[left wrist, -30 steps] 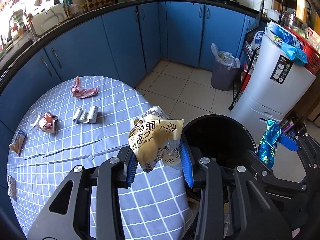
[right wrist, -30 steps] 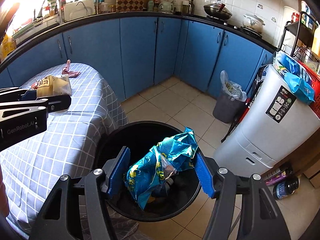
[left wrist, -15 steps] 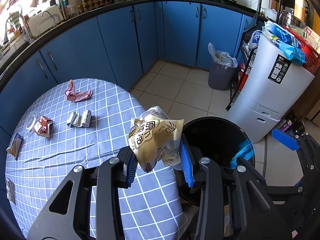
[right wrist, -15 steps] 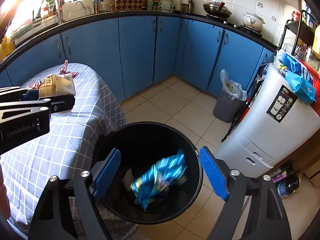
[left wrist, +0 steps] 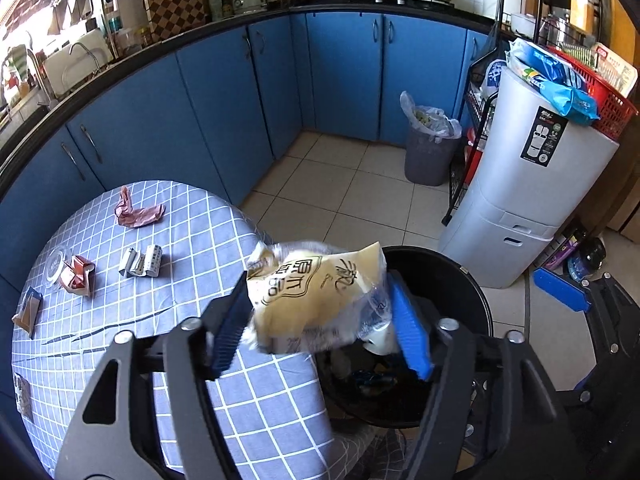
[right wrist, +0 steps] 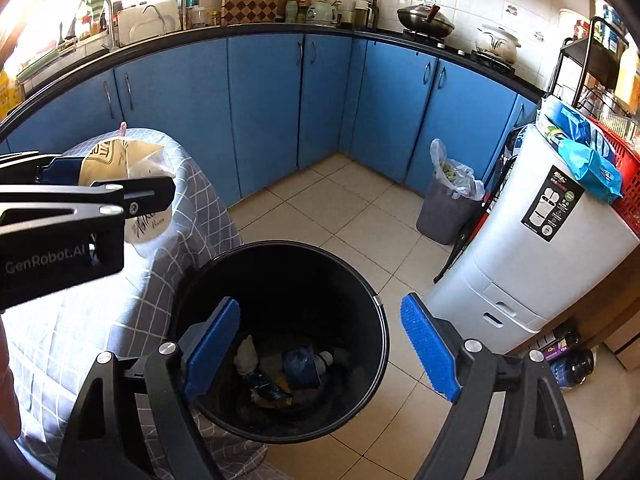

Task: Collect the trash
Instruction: 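Open the left tool over the black bin to drop the clear bread bag, then grasp the orange-white carton with the right tool while the left grasps the silver foil packet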

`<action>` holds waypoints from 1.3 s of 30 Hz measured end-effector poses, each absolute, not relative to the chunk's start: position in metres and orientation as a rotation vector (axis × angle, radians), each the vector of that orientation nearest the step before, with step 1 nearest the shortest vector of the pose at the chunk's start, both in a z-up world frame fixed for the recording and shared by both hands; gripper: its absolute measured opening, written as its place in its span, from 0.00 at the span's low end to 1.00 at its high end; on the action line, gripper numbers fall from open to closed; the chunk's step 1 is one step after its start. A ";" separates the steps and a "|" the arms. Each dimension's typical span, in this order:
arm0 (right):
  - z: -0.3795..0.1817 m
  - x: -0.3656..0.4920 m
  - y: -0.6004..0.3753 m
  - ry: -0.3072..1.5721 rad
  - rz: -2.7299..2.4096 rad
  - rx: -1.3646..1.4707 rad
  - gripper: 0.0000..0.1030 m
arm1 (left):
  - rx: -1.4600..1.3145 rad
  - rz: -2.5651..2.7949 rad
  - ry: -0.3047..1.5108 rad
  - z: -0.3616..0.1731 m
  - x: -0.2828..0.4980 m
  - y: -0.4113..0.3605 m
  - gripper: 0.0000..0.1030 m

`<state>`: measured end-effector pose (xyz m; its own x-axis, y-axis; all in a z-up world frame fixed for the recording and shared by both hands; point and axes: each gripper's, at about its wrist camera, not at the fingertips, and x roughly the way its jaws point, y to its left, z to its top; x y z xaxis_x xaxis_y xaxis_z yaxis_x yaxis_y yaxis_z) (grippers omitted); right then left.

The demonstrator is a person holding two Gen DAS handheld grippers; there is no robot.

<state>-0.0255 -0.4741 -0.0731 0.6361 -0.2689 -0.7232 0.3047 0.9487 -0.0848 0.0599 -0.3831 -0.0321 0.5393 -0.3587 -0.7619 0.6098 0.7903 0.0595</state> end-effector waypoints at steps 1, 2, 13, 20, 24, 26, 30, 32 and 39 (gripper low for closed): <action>-0.074 -0.026 -0.474 0.818 -0.328 0.046 0.78 | 0.337 -0.587 0.818 -0.032 0.060 -0.383 0.72; -0.074 -0.026 -0.474 0.819 -0.328 0.046 0.78 | 0.335 -0.583 0.818 -0.033 0.060 -0.383 0.74; -0.070 -0.024 -0.462 0.819 -0.316 0.031 0.78 | 0.310 -0.554 0.812 -0.028 0.062 -0.363 0.82; -0.064 -0.008 -0.430 0.812 -0.259 -0.012 0.78 | 0.285 -0.477 0.783 -0.021 0.070 -0.316 0.82; -0.061 0.011 -0.397 0.810 -0.194 -0.051 0.79 | 0.256 -0.407 0.782 -0.019 0.082 -0.271 0.82; -0.059 0.022 -0.376 0.808 -0.157 -0.079 0.79 | 0.238 -0.374 0.788 -0.020 0.088 -0.247 0.82; -0.055 0.043 -0.336 0.802 -0.088 -0.128 0.79 | 0.196 -0.284 0.801 -0.023 0.100 -0.190 0.82; -0.054 0.055 -0.315 0.798 -0.051 -0.143 0.79 | 0.185 -0.239 0.800 -0.025 0.104 -0.163 0.82; -0.049 0.095 -0.244 0.786 0.068 -0.195 0.79 | 0.172 -0.007 0.773 -0.038 0.114 -0.052 0.82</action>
<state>0.0953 -0.2435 -0.0489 0.7056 -0.0115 -0.7085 -0.1334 0.9798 -0.1487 0.1139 -0.0519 -0.0382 0.7163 0.0570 -0.6954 0.0690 0.9860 0.1519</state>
